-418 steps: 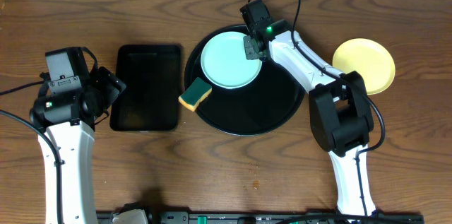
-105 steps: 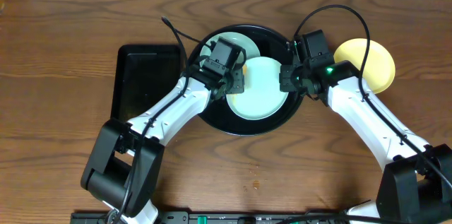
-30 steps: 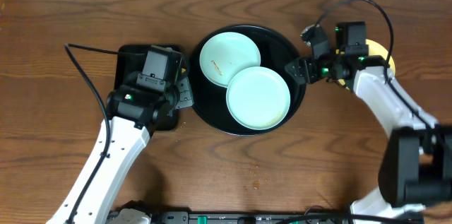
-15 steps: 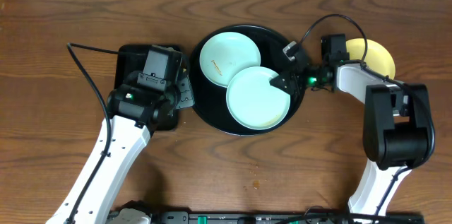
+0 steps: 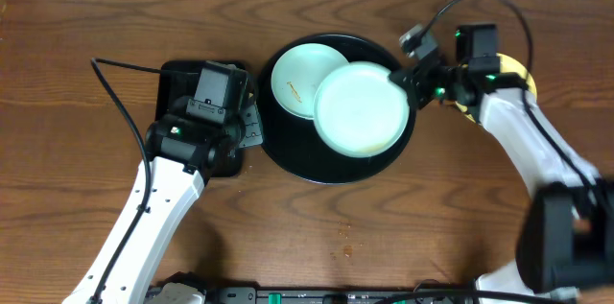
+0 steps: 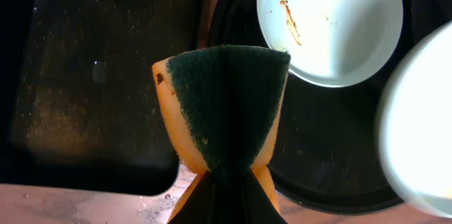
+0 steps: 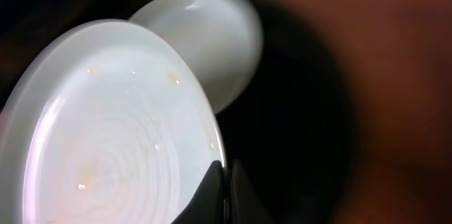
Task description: Clean dirty plates on tray and stack at the side
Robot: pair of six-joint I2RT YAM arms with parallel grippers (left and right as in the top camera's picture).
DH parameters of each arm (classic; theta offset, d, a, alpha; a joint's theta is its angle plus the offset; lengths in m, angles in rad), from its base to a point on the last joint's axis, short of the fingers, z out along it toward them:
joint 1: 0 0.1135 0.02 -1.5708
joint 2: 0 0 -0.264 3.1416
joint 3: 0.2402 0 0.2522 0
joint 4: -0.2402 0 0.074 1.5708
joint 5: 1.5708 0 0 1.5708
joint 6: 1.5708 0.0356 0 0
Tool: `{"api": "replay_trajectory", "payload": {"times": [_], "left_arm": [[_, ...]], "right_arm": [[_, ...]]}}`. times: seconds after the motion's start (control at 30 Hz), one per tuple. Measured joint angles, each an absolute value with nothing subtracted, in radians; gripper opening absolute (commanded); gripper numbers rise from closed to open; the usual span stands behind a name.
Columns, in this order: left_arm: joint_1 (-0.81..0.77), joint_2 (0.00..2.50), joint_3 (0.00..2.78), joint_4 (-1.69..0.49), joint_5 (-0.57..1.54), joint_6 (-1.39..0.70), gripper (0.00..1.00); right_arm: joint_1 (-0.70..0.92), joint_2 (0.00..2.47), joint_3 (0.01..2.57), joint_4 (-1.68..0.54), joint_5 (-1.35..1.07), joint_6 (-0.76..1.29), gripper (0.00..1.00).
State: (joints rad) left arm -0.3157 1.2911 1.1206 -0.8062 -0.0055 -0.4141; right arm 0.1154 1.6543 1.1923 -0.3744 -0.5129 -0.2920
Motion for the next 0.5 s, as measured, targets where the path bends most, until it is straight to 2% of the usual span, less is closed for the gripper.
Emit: {"api": "replay_trajectory", "payload": {"times": [0.13, 0.23, 0.5], "left_arm": [[-0.316, 1.291, 1.121, -0.804, -0.006, -0.414, 0.08], [-0.316, 1.291, 1.121, -0.804, -0.007, -0.413, 0.08], [-0.316, 1.291, 1.121, -0.802, -0.030, -0.406, 0.08]], "right_arm": [[0.215, 1.478, 1.208, -0.391, -0.174, -0.258, 0.01], [0.361, 1.395, 1.211, -0.393, 0.114, -0.243, 0.01], [0.744, 1.410, 1.202, -0.314, 0.871, -0.206, 0.01]]}}
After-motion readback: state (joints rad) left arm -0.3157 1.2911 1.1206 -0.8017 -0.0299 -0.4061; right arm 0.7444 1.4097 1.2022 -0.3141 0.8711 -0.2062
